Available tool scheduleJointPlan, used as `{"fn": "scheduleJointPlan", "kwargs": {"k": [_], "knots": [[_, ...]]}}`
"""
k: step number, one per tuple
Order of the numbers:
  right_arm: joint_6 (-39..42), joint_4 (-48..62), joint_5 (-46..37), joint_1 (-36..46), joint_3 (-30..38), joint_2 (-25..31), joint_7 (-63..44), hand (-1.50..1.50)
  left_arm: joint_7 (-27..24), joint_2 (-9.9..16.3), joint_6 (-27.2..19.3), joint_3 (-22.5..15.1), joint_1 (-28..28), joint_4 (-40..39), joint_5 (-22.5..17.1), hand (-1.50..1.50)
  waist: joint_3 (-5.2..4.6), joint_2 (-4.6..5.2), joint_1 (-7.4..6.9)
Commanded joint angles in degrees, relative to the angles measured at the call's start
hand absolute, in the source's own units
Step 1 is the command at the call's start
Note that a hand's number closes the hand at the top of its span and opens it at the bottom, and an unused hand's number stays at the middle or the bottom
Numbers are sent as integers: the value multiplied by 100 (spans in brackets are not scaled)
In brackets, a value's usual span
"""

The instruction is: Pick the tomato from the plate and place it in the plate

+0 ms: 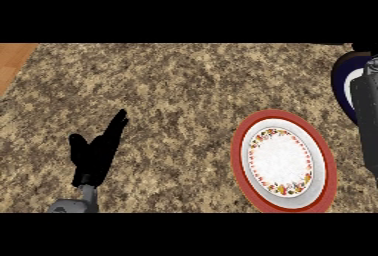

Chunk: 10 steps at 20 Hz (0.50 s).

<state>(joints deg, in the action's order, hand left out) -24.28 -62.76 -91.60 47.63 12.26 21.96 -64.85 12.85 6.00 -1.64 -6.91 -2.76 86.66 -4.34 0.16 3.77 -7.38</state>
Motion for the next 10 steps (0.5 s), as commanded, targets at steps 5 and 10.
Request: {"fn": "scheduleJointPlan", "kwargs": {"k": [5, 10], "knots": [[-1390, 100, -1499, 136, 892, -74, -1509, 150, 73, -54, 82, -89, 147, -184, -31, 0, 5, -7, 13], [-1658, 121, -2440, -117, 1443, -274, -1755, 150, 136, -61, -1, 66, 2, -242, -80, 0, 4, -47, 172]]}}
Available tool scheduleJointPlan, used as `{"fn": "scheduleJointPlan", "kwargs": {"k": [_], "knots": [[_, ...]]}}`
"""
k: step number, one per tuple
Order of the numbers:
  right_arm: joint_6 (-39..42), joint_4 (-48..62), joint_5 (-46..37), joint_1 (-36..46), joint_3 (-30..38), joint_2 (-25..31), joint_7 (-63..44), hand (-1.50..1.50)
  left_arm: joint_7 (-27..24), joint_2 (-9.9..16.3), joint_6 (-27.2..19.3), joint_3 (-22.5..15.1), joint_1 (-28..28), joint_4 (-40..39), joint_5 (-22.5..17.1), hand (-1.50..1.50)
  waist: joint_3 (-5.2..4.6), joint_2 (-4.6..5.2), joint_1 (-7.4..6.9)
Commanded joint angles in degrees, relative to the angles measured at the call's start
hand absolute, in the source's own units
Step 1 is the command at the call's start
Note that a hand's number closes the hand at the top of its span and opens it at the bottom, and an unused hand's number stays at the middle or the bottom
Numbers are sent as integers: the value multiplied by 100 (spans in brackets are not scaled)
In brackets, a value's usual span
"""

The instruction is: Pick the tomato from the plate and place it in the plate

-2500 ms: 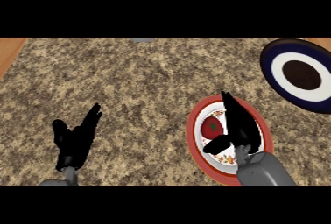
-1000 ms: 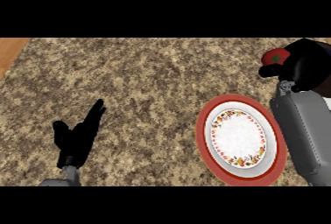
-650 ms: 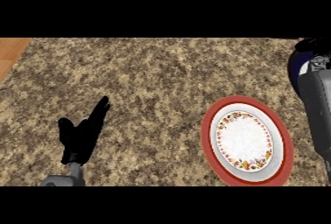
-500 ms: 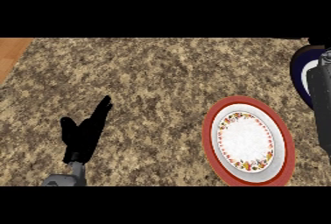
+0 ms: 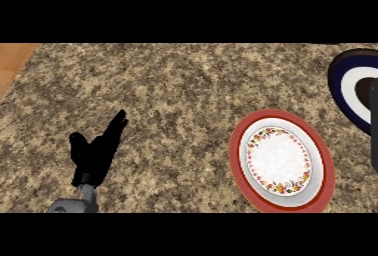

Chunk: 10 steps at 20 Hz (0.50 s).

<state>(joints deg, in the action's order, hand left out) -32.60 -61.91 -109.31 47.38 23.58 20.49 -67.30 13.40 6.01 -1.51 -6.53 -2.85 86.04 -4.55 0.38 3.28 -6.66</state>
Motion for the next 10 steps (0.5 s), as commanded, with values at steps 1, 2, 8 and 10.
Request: {"fn": "scheduleJointPlan", "kwargs": {"k": [1, 2, 8, 10], "knots": [[-833, -19, -811, -119, 501, -40, -1534, 150, 128, -156, -64, -73, 49, -140, -23, 0, -14, -21, 156], [-974, -95, -952, -182, 612, -98, -1577, 150, 169, -83, -37, -57, 104, -59, -19, 0, -10, -71, 161], [-1516, -64, -1543, -442, 1413, -354, -1622, 150, 50, -96, -16, 25, 159, -154, -70, 0, -10, -95, 226], [-1934, -48, -1559, -698, 1695, -449, -1537, 150, 155, -82, -81, 71, 87, -105, -58, 0, 1, -109, 302]]}}
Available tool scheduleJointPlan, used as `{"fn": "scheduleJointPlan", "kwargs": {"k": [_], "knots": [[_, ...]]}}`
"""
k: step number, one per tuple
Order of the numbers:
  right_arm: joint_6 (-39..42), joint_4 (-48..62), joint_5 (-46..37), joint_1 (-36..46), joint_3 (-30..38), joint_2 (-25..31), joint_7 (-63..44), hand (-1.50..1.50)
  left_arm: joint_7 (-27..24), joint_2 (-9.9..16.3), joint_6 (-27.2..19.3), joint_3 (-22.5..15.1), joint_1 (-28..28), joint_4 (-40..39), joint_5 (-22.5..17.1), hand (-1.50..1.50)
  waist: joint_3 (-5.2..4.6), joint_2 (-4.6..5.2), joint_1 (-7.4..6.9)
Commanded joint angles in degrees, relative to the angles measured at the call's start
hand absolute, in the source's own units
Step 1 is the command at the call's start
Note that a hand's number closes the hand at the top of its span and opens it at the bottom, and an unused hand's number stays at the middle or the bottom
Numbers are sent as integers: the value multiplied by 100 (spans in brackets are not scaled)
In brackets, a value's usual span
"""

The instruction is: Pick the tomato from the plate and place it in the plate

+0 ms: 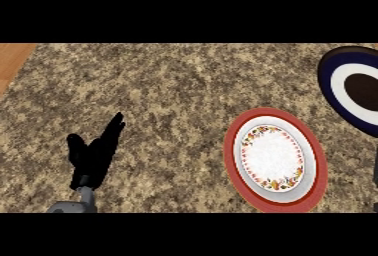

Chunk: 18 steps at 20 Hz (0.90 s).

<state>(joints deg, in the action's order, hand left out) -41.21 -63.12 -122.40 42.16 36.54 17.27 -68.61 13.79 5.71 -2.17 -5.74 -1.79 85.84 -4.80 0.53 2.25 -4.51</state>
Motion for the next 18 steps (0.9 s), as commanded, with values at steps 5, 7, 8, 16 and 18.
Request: {"fn": "scheduleJointPlan", "kwargs": {"k": [5, 7, 8, 16, 18], "knots": [[-1417, 188, -549, -31, 989, -257, -1243, 150, -71, 18, 130, -1, 253, -163, -57, 0, -29, -40, 38], [-1765, 297, -459, -207, 1262, -293, -1133, 150, -170, -56, 23, -23, 298, -179, 28, 0, -29, -68, 125], [-1385, 299, 154, -64, 1712, -418, -1174, 150, -30, 36, 109, 128, 155, -265, -118, 0, -17, -51, 192], [-2409, 2297, 1802, 189, 2275, -37, 187, -150, 84, -79, 70, 94, 6, -251, -119, 0, -12, -72, 179], [-2793, 2629, 2245, 206, 2218, 237, 713, -150, -112, -100, -36, 12, 380, -165, 46, 0, -16, -115, 182]]}}
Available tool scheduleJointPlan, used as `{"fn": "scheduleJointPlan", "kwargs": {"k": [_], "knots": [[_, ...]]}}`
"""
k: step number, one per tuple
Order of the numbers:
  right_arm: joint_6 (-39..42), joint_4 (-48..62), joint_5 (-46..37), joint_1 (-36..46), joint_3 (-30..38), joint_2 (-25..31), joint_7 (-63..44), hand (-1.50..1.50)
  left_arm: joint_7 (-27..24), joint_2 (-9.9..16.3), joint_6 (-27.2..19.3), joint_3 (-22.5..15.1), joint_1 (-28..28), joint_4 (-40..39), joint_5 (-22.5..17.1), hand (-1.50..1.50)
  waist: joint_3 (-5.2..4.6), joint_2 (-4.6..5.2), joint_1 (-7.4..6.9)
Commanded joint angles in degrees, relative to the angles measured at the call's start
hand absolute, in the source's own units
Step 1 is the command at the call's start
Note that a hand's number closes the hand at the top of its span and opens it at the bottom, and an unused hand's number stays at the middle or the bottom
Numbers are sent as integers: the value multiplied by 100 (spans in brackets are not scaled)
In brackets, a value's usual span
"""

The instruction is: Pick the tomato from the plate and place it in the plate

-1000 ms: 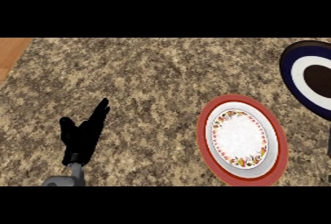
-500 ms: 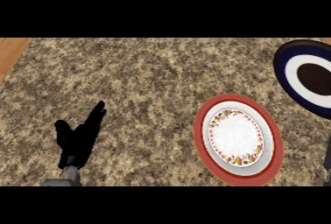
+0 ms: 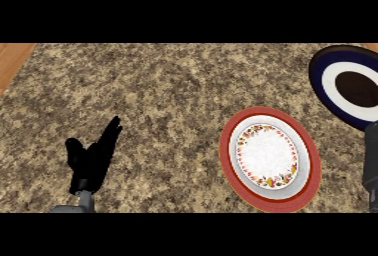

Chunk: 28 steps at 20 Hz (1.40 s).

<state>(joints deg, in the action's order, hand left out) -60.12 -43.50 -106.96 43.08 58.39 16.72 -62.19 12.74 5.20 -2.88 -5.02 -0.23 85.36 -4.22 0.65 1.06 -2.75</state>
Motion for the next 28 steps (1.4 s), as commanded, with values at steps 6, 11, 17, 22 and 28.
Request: {"fn": "scheduleJointPlan", "kwargs": {"k": [6, 11, 17, 22, 28], "knots": [[-2431, 505, 953, 45, -310, 285, 692, -150, 4, -7, 90, -21, 79, -155, -17, 0, -29, 16, 3], [-2533, -419, 1669, -218, -614, -172, 772, -150, 177, -14, 53, 96, -8, -175, -103, 0, -36, -58, 169], [-2554, -1397, 2370, -557, -1568, -1031, 860, -150, 177, -123, -108, 143, -164, -349, -27, 0, -47, -72, 222], [-2564, -2297, 2811, -1567, -2715, -1642, 1026, -150, 10, 18, 230, 250, 6, -432, -227, 0, -53, -77, 215], [-2571, -2412, 3032, -2353, -3562, -1665, 886, -150, 89, -188, -31, -32, 216, -163, 89, 0, -53, -86, 160]]}}
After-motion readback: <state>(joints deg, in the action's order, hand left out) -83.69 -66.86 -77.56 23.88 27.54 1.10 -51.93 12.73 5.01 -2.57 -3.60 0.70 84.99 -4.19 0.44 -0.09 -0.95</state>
